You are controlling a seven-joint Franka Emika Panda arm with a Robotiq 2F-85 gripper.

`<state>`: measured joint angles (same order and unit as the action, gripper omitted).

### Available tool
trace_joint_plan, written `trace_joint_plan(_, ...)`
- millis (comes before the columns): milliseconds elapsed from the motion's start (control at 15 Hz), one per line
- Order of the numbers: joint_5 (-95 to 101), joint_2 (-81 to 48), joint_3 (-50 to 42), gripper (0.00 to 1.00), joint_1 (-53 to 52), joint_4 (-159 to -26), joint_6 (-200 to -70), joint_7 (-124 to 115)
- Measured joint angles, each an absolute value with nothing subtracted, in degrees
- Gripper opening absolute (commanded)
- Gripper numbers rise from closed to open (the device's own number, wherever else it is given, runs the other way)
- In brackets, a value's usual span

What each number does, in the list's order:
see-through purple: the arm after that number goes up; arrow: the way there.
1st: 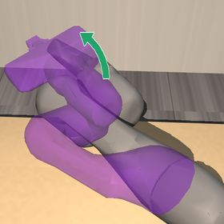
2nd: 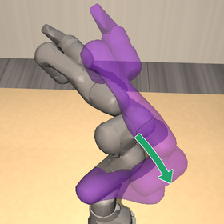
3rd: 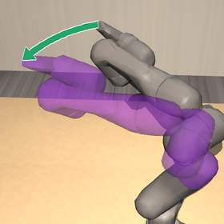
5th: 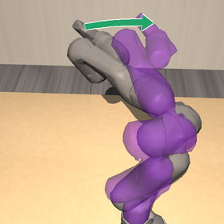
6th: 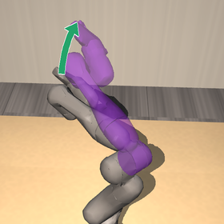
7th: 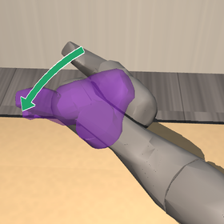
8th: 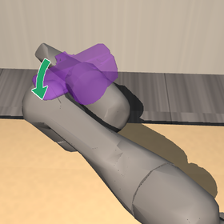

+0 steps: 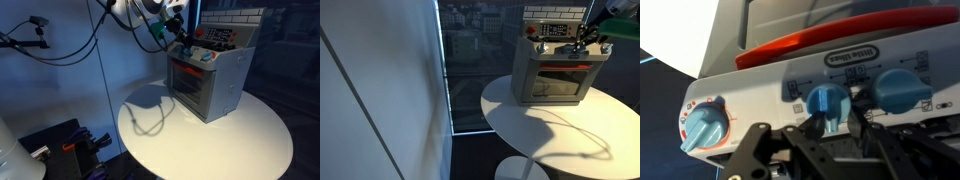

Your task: Turn the second blue knob from the right to the left

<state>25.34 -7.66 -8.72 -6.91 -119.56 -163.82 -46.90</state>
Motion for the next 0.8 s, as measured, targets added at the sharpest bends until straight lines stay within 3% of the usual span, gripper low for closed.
trace_joint_plan(67, 25.34, -7.66, -8.72, 0.10, -6.91, -119.56, -163.82, -46.90)
trace_joint_plan(133, 25.34, -7.66, -8.72, 0.29, -6.91, -119.56, -163.82, -46.90)
trace_joint_plan(200, 25.34, -7.66, -8.72, 0.56, -6.91, -119.56, -163.81, -46.90)
trace_joint_plan(267, 25.34, -7.64, -8.69, 0.57, -6.91, -119.56, -163.74, -46.90)
trace_joint_plan(667, 15.05, 0.88, -5.81, 0.99, -5.69, -121.93, -151.87, -37.60)
trace_joint_plan(800, 9.91, 5.34, -4.31, 1.00, -4.97, -122.79, -145.46, -32.83)
